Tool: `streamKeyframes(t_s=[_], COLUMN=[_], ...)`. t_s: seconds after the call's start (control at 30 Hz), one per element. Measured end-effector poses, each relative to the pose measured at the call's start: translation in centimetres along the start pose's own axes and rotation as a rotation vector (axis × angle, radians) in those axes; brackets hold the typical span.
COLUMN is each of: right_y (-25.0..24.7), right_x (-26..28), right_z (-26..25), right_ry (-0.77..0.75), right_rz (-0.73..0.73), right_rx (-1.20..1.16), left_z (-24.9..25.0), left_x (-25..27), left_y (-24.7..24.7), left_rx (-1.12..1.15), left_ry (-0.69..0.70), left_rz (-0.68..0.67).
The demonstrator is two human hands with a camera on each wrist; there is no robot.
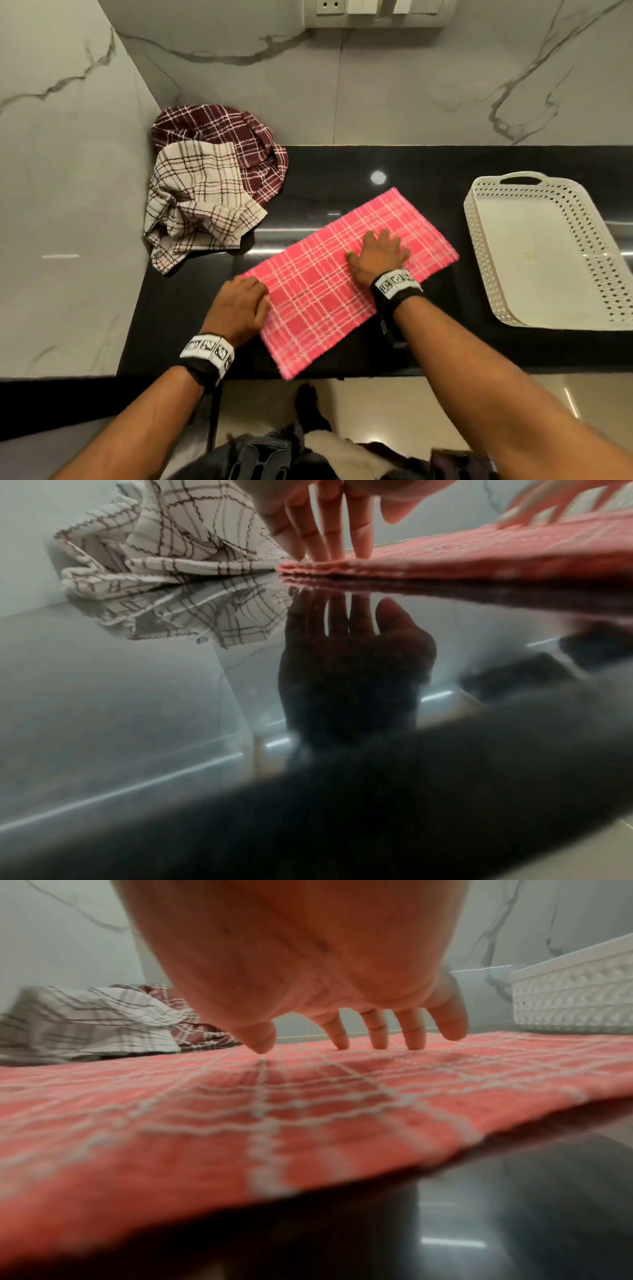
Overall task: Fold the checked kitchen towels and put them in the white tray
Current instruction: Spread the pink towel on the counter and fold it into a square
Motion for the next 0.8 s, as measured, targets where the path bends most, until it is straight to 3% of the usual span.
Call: streamKeyframes(t_s=[0.2, 0.37, 0.47, 0.6, 0.8], right_y=[-2.1, -2.9, -2.8, -0.9, 4.1], right_x=[-5.8, -7.1, -5.1, 1.1, 10.1], right_z=[-6.3, -7.1, -4.6, 1.1, 10.7], right_ry=[-0.247, -0.332, -0.271, -0.283, -0.357], right_rz=[-0.03, -0.101, -0.038, 0.011, 0.035], right_rx=[0.054, 0.092, -0.016, -0.141, -0.104], left_z=[4.0, 7.5, 7.5, 5.3, 6.0], left_x=[1.1, 0.1, 0.2, 1.6, 2.9], left_y=[0.3, 1.4, 1.4, 1.5, 2.1], left_rx=[0.157, 0.207, 0.202, 0.211, 0.168], left_ry=[0.333, 0.462, 0.466, 0.334, 0.276], left_rz=[-0.045, -0.156, -0.138, -0.053, -0.103])
Point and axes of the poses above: each hand's wrist, its own x-axis away from the middle knuckle, its own y-axis out of the palm, z = x × y, the point moved 1 cm from there along -x, towards the middle knuckle, and after that the axes turned 15 degrees about y, right-handed, at the moved point
